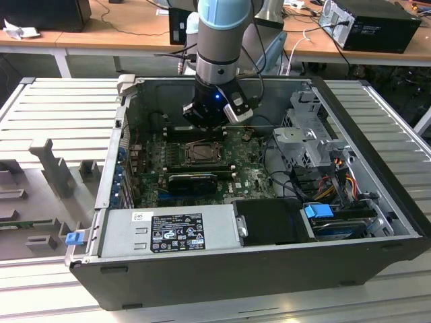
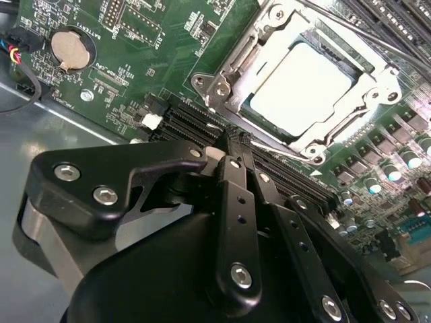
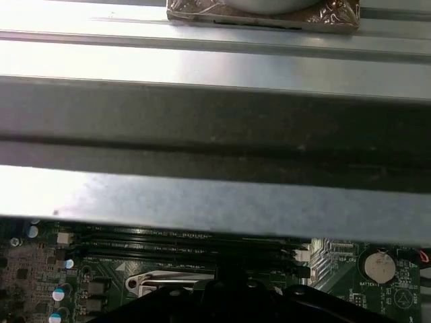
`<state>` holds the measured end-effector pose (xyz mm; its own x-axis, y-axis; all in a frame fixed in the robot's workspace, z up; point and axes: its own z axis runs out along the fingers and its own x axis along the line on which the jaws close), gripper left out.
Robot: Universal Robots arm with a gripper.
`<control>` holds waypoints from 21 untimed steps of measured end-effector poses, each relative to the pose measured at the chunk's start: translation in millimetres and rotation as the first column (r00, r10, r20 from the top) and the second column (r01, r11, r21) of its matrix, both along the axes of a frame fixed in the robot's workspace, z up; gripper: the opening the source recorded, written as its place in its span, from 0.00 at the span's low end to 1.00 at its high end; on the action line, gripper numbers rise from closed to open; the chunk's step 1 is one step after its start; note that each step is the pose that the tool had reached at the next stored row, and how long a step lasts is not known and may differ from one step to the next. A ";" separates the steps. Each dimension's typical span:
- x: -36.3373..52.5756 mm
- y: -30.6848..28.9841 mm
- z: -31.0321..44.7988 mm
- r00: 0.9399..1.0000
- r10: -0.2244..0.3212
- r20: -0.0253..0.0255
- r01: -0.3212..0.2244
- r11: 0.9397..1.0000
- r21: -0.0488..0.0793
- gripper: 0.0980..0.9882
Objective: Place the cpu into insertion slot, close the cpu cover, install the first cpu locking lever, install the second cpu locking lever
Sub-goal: 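Install the first cpu locking lever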
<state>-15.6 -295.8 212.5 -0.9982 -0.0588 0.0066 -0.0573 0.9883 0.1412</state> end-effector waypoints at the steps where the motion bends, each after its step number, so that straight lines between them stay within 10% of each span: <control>1: 0.2 0.0 -1.0 1.000 0.000 0.000 0.000 1.000 0.000 0.01; 21: 2.5 -0.7 -9.3 1.000 0.000 -0.001 0.000 1.000 -0.003 0.01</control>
<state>-13.0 -296.5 203.2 -0.9982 -0.0589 0.0074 -0.0573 0.9887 0.1385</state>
